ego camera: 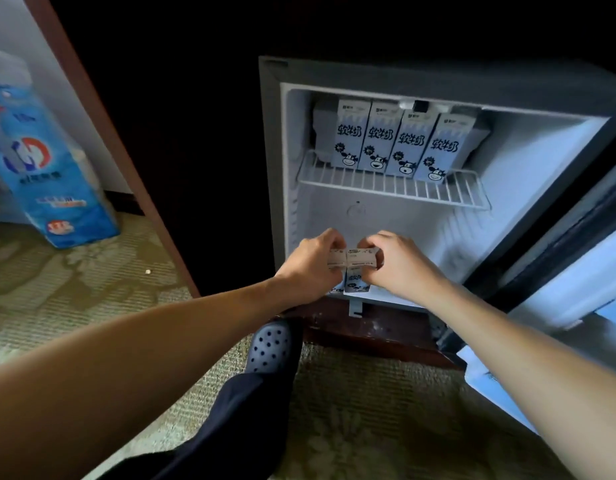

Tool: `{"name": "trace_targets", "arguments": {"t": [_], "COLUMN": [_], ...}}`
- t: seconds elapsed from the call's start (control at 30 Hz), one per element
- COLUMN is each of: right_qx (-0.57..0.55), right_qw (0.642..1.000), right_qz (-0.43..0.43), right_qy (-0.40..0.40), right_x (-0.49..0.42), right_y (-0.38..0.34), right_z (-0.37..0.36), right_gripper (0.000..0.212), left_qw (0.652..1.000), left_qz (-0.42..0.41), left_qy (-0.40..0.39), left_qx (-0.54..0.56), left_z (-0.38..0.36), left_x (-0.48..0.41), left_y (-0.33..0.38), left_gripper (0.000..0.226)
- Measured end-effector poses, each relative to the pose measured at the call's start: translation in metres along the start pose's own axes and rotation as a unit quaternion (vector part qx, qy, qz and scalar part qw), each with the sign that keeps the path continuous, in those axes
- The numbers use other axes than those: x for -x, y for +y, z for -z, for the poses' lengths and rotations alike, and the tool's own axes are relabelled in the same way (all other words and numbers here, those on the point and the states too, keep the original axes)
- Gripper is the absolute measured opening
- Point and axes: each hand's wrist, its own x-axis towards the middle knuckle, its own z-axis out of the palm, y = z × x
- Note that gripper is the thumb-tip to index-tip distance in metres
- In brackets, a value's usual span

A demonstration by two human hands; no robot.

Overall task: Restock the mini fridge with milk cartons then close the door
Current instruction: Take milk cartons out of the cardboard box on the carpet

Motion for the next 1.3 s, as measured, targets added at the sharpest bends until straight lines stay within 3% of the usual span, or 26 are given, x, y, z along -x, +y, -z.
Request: {"name": "trace_targets", "arguments": {"t": [0.27,0.37,0.47,0.53,0.57,0.67,0.87,1.0,1.13,1.3], "right_qx": [-0.051,-0.122,-0.228,-0.267,-0.267,-0.219,-0.129,-0.058,-0.072,-0.088], "right_qw": [0.997,0.986,0.962,0.952,0.952,0.967,0.977,0.984,0.982,0.979], "right_qz": [-0.046,-0.072,-0.102,-0.107,-0.106,-0.124,-0.146,-0.137,-0.138,-0.146], "right_qy": [0.046,0.083,0.109,0.108,0.103,0.051,0.084,0.096,0.104,0.108], "right_x": [-0.043,-0.050,-0.050,-0.046,-0.044,-0.039,-0.049,-0.070,-0.089,-0.115], "right_y": [0.049,0.063,0.071,0.074,0.077,0.084,0.090,0.096,0.107,0.104], "right_z": [-0.047,-0.061,-0.071,-0.081,-0.088,-0.109,-0.133,-0.140,-0.149,-0.157], "right_gripper": [0.038,0.039,0.046,0.055,0.057,0.035,0.019,0.022,0.025,0.025], "left_qw": [0.999,0.999,0.999,0.993,0.988,0.984,0.980,0.965,0.958,0.950], "left_qz": [-0.021,-0.027,-0.016,0.035,0.066,0.136,0.138,0.175,0.214,0.241], "left_qy": [-0.007,0.007,0.046,0.073,0.078,0.068,0.125,0.167,0.170,0.188], "left_qx": [-0.031,-0.021,0.022,0.089,0.112,0.096,0.073,0.099,0.085,0.062], "left_z": [-0.036,-0.051,-0.062,-0.073,-0.079,-0.102,-0.128,-0.135,-0.134,-0.133], "left_x": [-0.056,-0.065,-0.072,-0.075,-0.075,-0.072,-0.076,-0.090,-0.105,-0.124], "left_y": [-0.039,-0.048,-0.060,-0.072,-0.077,-0.093,-0.106,-0.107,-0.107,-0.116], "left_gripper": [0.041,0.040,0.050,0.052,0.048,0.037,0.031,0.028,0.017,0.018]}}
